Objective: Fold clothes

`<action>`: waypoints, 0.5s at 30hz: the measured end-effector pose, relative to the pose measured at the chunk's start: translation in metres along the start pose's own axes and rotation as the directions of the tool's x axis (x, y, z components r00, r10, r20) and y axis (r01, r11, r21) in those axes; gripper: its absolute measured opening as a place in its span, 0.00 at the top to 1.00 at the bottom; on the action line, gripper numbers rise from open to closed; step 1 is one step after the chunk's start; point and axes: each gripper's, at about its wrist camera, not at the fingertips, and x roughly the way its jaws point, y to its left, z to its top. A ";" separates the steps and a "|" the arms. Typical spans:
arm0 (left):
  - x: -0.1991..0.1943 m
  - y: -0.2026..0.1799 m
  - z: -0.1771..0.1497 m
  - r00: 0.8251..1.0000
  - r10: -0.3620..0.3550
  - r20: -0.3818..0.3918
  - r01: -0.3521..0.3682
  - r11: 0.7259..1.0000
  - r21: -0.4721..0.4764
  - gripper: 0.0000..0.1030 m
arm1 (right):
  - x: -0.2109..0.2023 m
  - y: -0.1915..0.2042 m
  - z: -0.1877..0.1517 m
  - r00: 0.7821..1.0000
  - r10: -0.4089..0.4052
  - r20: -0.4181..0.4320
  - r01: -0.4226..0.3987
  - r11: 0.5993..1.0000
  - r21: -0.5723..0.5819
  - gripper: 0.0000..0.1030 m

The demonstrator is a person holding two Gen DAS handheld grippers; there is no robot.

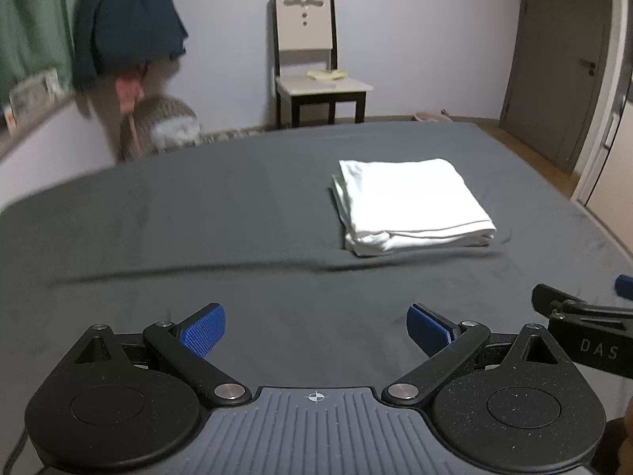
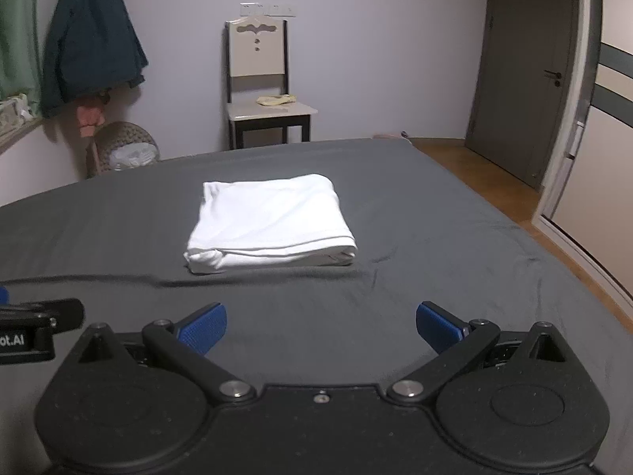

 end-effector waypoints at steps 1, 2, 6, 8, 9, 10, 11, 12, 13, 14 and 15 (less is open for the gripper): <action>-0.003 -0.002 0.000 1.000 0.012 0.008 -0.012 1.000 0.018 0.04 | -0.001 0.000 0.000 1.000 0.002 0.000 -0.002 1.000 0.000 0.00; -0.005 -0.003 0.001 1.000 0.013 0.004 -0.013 0.999 0.030 0.04 | -0.001 0.000 -0.001 1.000 0.003 -0.001 -0.003 1.000 -0.001 0.00; -0.010 0.000 0.004 1.000 -0.005 -0.014 0.006 1.000 0.025 0.04 | -0.001 -0.001 -0.001 1.000 -0.003 -0.009 0.003 1.000 0.002 0.00; -0.010 0.002 0.004 1.000 -0.009 -0.025 0.009 1.000 0.009 0.04 | -0.002 -0.001 -0.001 1.000 -0.003 -0.010 0.003 1.000 0.000 0.00; -0.010 0.002 0.004 1.000 -0.004 -0.024 0.004 1.000 0.013 0.04 | -0.002 -0.001 -0.001 1.000 -0.002 -0.010 0.002 1.000 -0.001 0.00; -0.010 0.002 0.003 1.000 0.002 -0.024 -0.002 1.000 0.017 0.04 | -0.003 -0.002 -0.001 1.000 -0.002 -0.010 0.002 1.000 -0.003 0.00; -0.010 0.001 0.003 1.000 0.007 -0.023 -0.007 1.000 0.021 0.04 | -0.003 -0.002 -0.001 1.000 -0.001 -0.010 0.000 1.000 -0.005 0.00; -0.010 0.000 0.003 1.000 0.012 -0.019 -0.011 1.000 0.029 0.04 | -0.004 -0.002 -0.001 1.000 0.001 -0.011 -0.001 1.000 -0.006 0.00; -0.011 0.000 0.002 1.000 0.016 -0.015 -0.016 0.999 0.034 0.04 | -0.004 -0.003 -0.001 1.000 0.001 -0.010 -0.001 1.000 -0.009 0.00; -0.012 -0.001 0.002 1.000 0.020 -0.011 -0.020 0.999 0.039 0.04 | -0.005 -0.002 -0.001 1.000 0.000 -0.005 0.000 1.000 -0.015 0.00; -0.013 -0.001 0.002 1.000 0.021 -0.011 -0.021 0.999 0.041 0.04 | -0.006 -0.001 -0.002 1.000 -0.001 0.000 0.001 1.000 -0.020 0.00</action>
